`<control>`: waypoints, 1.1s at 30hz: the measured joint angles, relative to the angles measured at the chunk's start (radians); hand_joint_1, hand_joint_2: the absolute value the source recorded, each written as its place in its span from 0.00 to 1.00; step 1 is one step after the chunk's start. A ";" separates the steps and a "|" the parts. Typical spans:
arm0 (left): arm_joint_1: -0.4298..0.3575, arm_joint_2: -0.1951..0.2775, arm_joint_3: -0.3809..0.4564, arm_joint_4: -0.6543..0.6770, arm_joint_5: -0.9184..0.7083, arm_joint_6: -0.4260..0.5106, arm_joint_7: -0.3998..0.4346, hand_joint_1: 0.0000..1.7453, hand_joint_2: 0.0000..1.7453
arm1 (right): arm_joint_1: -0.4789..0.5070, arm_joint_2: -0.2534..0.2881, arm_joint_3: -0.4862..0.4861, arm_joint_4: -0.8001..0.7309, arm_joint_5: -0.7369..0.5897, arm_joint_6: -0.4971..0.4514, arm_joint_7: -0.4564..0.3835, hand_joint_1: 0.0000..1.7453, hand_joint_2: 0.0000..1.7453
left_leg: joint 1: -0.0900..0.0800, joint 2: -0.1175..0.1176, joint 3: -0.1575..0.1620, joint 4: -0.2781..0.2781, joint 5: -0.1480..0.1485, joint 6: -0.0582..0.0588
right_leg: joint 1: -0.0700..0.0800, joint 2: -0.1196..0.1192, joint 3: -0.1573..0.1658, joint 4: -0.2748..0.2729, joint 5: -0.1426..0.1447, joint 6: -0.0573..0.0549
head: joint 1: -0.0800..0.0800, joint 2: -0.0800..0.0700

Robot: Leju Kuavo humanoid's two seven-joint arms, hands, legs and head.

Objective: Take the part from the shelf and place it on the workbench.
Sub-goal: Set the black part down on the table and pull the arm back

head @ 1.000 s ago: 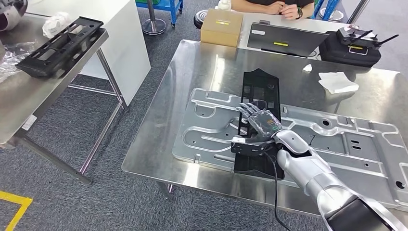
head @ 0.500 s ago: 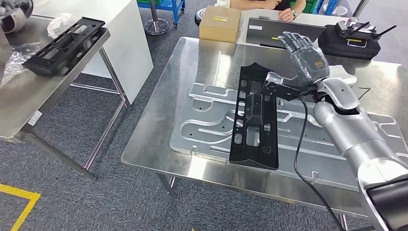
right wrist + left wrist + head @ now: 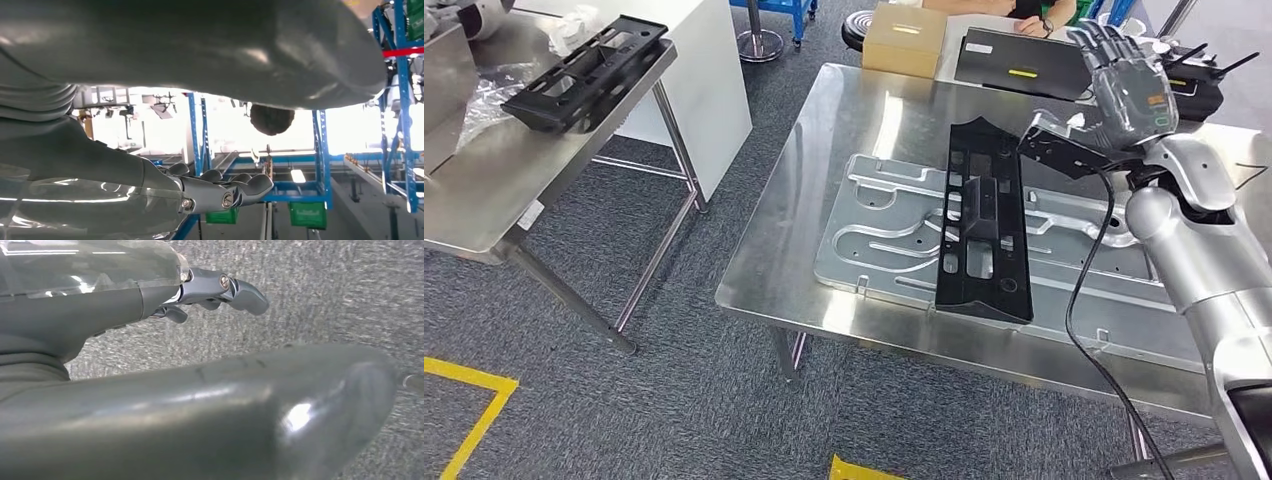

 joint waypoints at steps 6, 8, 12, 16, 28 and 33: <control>-0.005 -0.010 0.000 -0.002 -0.012 -0.003 0.000 0.00 0.00 | 0.038 -0.004 -0.051 -0.010 0.042 -0.001 -0.015 0.00 0.00 | -0.012 -0.005 -0.045 0.001 0.048 -0.013 | 0.022 0.002 0.206 -0.285 0.073 -0.039 | 0.000 0.000; -0.005 -0.011 0.000 -0.002 -0.013 -0.003 0.003 0.00 0.00 | 0.051 -0.004 -0.064 -0.013 0.051 0.000 -0.021 0.00 0.00 | -0.012 -0.005 -0.048 -0.007 0.066 -0.026 | 0.024 0.001 0.203 -0.300 0.086 -0.047 | 0.000 0.000; -0.008 -0.010 -0.001 -0.002 -0.009 -0.003 0.012 0.00 0.00 | 0.102 0.013 -0.067 -0.020 0.094 -0.005 -0.027 0.00 0.00 | -0.006 -0.003 -0.091 0.098 -0.047 -0.047 | 0.014 -0.009 0.171 -0.325 0.139 -0.071 | -0.001 0.000; -0.010 -0.010 -0.001 -0.002 -0.005 -0.003 0.022 0.00 0.00 | 0.189 0.052 -0.063 -0.024 0.153 -0.009 -0.024 0.00 0.00 | 0.006 -0.001 -0.103 0.282 -0.119 -0.067 | 0.015 -0.009 0.112 -0.319 0.183 -0.069 | -0.001 0.000; -0.023 -0.002 -0.001 -0.002 0.003 0.009 0.039 0.00 0.00 | 0.309 0.103 -0.049 0.004 0.148 0.015 -0.051 0.00 0.00 | -0.003 0.004 0.049 -0.014 -0.025 0.000 | 0.006 -0.003 -0.008 -0.143 0.080 -0.010 | 0.001 0.000; -0.020 -0.001 -0.001 -0.002 -0.004 0.003 0.033 0.00 0.00 | 0.338 0.103 -0.049 0.034 0.121 0.013 -0.082 0.00 0.00 | -0.007 0.003 -0.037 -0.005 0.035 -0.004 | 0.008 -0.002 0.062 -0.063 0.082 -0.015 | 0.001 0.000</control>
